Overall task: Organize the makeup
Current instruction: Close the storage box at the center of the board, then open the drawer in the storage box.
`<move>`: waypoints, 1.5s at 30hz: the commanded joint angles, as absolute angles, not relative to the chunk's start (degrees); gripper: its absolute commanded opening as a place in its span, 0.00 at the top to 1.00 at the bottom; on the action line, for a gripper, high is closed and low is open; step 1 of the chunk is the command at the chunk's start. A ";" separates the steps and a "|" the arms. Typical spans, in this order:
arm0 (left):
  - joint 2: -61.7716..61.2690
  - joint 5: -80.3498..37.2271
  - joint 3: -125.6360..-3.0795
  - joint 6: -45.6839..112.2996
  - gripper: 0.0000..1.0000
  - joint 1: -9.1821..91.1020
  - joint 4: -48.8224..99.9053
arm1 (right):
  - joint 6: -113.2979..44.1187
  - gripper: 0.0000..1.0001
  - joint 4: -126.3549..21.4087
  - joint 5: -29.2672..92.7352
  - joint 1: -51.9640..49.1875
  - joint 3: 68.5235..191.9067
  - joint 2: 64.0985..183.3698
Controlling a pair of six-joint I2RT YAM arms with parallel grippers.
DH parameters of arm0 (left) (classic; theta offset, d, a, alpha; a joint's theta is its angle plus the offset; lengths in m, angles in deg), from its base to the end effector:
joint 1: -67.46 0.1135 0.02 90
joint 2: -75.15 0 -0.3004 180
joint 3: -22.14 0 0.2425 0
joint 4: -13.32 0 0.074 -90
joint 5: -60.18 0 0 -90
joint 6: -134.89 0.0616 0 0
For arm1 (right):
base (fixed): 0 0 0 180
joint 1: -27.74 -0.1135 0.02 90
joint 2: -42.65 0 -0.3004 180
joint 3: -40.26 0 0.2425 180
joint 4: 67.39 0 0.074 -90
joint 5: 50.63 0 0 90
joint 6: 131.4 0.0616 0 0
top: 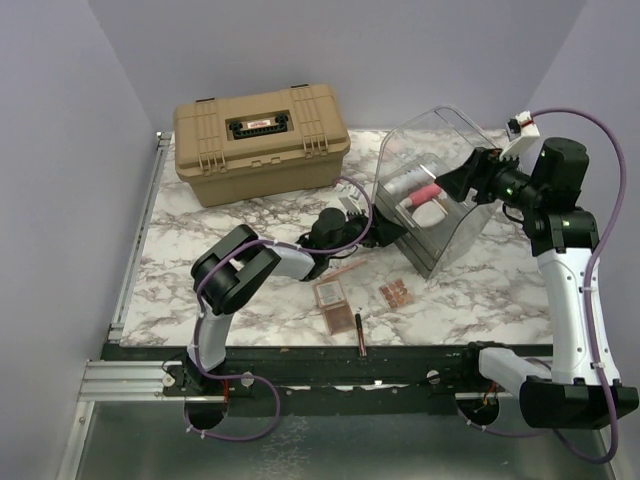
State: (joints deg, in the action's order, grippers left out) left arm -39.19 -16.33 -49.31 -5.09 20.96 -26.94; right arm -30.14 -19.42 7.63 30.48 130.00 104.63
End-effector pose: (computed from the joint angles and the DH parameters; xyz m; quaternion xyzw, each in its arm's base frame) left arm 0.3029 -0.3401 0.2160 0.0593 0.7203 -0.5682 0.3935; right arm 0.2134 0.0222 0.4480 -0.0591 0.8021 0.2645 0.5321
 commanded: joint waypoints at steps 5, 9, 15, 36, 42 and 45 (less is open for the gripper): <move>-42.40 -17.22 -52.04 -7.22 0.32 21.05 -31.08 | -30.34 0.24 -9.10 6.59 30.64 134.88 107.94; -42.94 -16.81 -51.36 -8.06 0.35 21.05 -31.94 | -31.55 0.24 -9.04 8.15 30.64 134.95 105.82; -43.72 -16.66 -50.93 -9.24 0.41 21.12 -33.14 | -28.66 0.23 -10.20 0.73 30.64 136.74 102.77; -47.40 -16.77 -53.62 -14.00 0.59 21.38 -36.04 | -20.05 0.24 -11.52 -9.68 30.64 127.09 90.04; -49.82 -16.03 -54.90 -16.60 0.66 21.81 -36.69 | -19.39 0.26 -11.83 -10.22 30.63 126.83 89.63; -50.50 -15.60 -55.77 -17.06 0.72 21.82 -36.63 | -19.71 0.29 -11.56 -11.95 30.64 126.38 89.51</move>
State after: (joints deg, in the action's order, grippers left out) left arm -48.85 -16.28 -53.90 -15.67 21.53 -34.51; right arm -20.41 -11.62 -8.52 30.46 127.05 90.16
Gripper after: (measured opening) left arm 0.321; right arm 0.726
